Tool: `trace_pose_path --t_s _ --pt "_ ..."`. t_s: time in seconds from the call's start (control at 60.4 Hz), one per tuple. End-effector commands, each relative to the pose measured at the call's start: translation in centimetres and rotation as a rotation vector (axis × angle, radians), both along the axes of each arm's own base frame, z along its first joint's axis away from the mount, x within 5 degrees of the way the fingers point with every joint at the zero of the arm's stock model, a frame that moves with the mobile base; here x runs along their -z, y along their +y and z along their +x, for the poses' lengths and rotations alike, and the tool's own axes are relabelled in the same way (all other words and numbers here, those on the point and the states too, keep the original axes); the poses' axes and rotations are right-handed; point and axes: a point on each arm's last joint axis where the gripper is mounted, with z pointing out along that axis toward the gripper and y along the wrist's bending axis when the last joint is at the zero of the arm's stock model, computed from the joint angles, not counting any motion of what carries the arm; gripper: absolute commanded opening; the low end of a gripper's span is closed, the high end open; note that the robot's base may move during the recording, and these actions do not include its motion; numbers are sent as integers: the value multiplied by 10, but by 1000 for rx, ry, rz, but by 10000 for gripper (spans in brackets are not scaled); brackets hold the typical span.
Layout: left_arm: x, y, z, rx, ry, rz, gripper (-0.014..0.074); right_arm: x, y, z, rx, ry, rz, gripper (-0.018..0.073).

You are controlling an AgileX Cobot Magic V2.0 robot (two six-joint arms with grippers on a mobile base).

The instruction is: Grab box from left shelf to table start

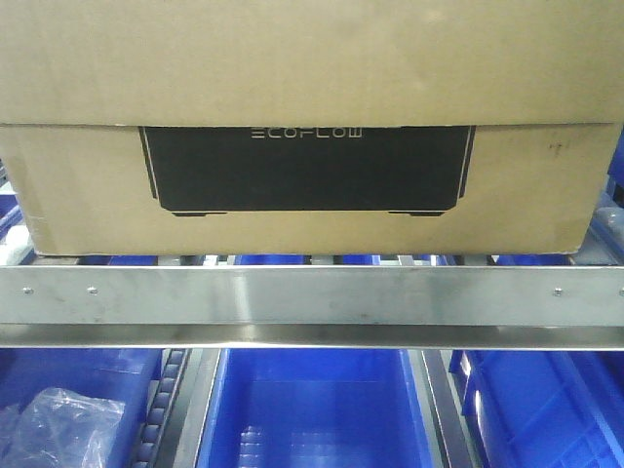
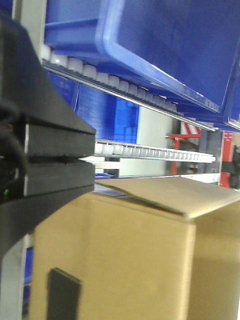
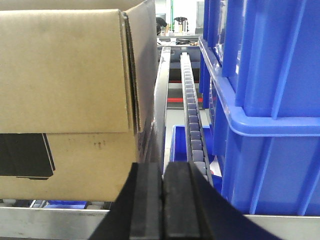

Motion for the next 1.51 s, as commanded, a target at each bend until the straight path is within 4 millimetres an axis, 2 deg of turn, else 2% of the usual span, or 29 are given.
trace_pose_path --t_s 0.0,0.348,0.48,0.58,0.961,1.044,1.226,1.276,1.491 --pt "-32 -1 13 7 -77 -13 -78 -8 -1 -1 15 -92 0 18" --pt "-79 -7 76 14 35 12 -78 -8 -1 -1 15 -92 0 18" --pt "-98 -17 93 62 72 68 -78 -8 -1 -1 15 -92 0 18" --pt "-113 -28 107 104 107 40 -78 -8 -1 -1 15 -92 0 18" --pt "-147 -44 179 26 372 -45 -66 -8 -1 -1 15 -92 0 18" --pt "-150 -48 190 32 408 -63 0 -8 -1 -1 15 -92 0 18" --pt "-145 -56 207 71 460 -62 276 -8 -1 -1 15 -92 0 18" --pt "-145 -57 211 70 464 -61 300 -8 -1 -1 15 -92 0 18" --pt "-143 -61 229 70 491 -32 301 -8 -1 -1 15 -92 0 18"
